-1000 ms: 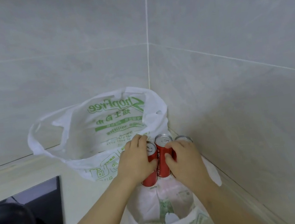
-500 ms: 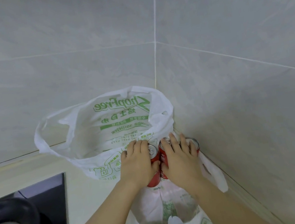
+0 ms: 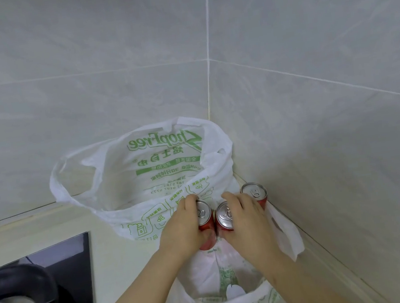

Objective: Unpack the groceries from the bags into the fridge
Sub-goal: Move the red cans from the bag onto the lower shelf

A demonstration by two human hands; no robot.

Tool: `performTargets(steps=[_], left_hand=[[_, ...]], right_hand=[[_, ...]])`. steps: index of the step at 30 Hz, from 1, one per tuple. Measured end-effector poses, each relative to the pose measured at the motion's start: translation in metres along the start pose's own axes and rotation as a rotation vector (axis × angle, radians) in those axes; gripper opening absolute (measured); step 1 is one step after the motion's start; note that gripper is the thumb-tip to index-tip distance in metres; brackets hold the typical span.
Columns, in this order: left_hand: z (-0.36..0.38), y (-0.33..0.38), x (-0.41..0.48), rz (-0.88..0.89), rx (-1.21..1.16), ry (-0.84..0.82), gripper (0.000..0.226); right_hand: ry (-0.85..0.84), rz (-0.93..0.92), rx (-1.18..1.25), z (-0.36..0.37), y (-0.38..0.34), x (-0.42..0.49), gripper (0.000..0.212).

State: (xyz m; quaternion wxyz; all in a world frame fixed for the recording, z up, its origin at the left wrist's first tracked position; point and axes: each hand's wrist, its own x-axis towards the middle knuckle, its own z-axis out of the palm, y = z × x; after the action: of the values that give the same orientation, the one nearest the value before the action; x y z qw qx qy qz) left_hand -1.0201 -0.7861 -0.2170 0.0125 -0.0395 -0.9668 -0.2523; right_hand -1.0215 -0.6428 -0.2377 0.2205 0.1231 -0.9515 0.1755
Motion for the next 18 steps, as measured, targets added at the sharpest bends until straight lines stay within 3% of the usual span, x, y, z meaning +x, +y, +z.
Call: performTargets(steps=[5, 9, 13, 18], left_hand=[[-0.003, 0.003, 0.000, -0.011, -0.022, -0.013, 0.064], [-0.005, 0.004, 0.001, -0.023, -0.007, -0.028, 0.063], [-0.002, 0.001, -0.001, -0.048, -0.054, -0.046, 0.078], [0.010, -0.007, -0.004, -0.115, -0.385, 0.031, 0.080]], right_hand=[[-0.127, 0.090, 0.147, -0.014, -0.002, -0.004, 0.070], [-0.177, 0.213, 0.283, -0.028, -0.007, -0.004, 0.070], [-0.195, 0.275, 0.387, -0.027, -0.006, -0.008, 0.070], [-0.210, 0.465, 0.726, -0.020, -0.001, -0.017, 0.060]])
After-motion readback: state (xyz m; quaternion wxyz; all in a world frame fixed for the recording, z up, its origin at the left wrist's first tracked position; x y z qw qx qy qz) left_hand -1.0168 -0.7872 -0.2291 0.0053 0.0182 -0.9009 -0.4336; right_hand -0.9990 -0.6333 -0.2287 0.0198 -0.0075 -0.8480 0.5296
